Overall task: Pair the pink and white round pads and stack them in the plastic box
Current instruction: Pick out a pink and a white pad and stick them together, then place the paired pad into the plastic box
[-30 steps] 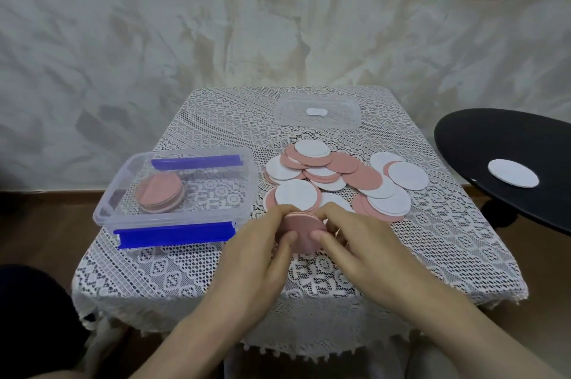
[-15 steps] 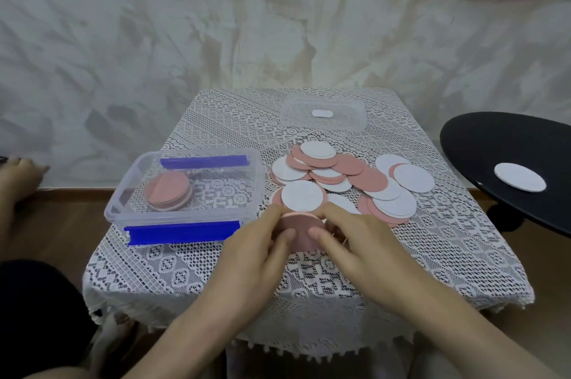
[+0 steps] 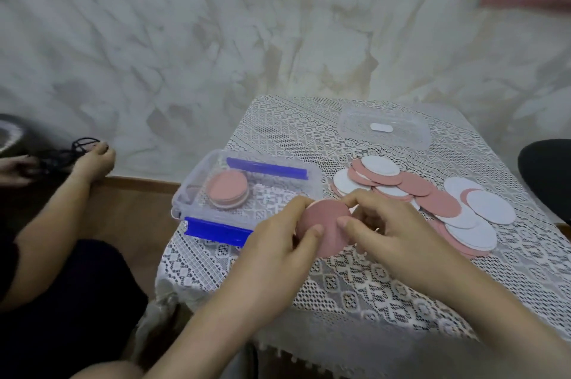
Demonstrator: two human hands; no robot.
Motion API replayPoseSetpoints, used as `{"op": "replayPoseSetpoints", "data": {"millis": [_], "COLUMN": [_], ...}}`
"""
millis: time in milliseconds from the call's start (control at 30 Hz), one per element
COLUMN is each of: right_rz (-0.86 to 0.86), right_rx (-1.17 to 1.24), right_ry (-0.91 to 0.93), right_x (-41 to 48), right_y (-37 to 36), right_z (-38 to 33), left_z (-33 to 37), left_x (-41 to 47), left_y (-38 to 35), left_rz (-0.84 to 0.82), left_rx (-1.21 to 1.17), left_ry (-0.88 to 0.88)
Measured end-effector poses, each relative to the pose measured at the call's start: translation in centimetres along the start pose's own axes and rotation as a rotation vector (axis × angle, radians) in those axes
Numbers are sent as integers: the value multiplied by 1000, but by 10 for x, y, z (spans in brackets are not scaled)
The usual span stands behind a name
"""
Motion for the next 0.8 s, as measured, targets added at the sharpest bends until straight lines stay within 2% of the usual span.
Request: {"op": "replayPoseSetpoints", "data": {"millis": [433, 600, 800], "right_rz": [23, -4, -51], "right_rx": [159, 172, 143], "right_ry": [-86, -79, -109], "right_x": [4, 29, 83], "right_y": [5, -18, -56], "right_z": [2, -19, -41], "left_z": [-2, -20, -49], "left_x": [13, 12, 8], "left_y": [7, 43, 99], "left_rz": [-2, 113, 306], "left_rx": [-111, -90, 74], "left_ry": [49, 95, 170]}}
Point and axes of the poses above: each hand's wrist, its own x-axis towards the middle knuckle, its own y-axis out of the back of the hand, z = x × y, the point moved 3 cm from there along x, towards the middle knuckle, and after that the axes turned 7 degrees about x, right-handed, at the moved point
